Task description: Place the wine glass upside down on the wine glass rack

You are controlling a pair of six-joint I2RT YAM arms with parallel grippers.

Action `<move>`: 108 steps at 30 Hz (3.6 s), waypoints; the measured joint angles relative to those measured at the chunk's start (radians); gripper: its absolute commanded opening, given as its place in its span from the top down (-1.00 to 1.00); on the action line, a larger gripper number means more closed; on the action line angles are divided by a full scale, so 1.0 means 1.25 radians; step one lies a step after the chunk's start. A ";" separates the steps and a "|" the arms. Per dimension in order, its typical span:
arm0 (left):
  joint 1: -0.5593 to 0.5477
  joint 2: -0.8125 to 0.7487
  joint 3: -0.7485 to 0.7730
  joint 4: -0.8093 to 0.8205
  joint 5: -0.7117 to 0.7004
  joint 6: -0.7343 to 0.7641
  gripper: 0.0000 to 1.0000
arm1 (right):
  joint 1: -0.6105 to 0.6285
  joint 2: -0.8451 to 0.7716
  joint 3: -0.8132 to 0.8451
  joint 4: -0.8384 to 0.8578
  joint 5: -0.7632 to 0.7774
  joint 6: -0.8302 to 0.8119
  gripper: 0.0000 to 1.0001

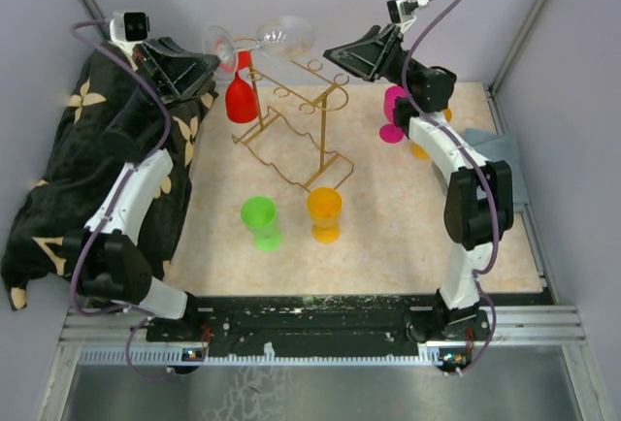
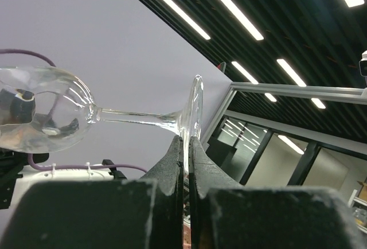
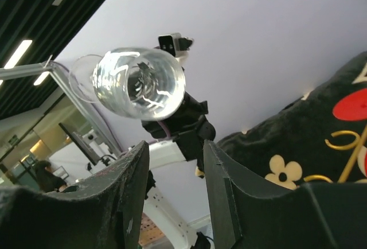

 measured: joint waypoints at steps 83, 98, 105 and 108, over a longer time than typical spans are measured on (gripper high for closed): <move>0.110 -0.128 -0.003 -1.300 -0.080 0.526 1.00 | -0.106 -0.355 -0.079 -0.844 0.060 -0.657 0.13; 0.080 -0.017 0.050 -1.306 -0.106 0.577 1.00 | -0.106 -0.368 -0.079 -0.905 0.079 -0.701 0.13; 0.060 0.021 0.073 -1.292 -0.108 0.580 1.00 | -0.106 -0.368 -0.079 -0.923 0.085 -0.714 0.13; 0.058 0.022 0.074 -1.283 -0.110 0.581 1.00 | -0.106 -0.368 -0.079 -0.928 0.087 -0.717 0.13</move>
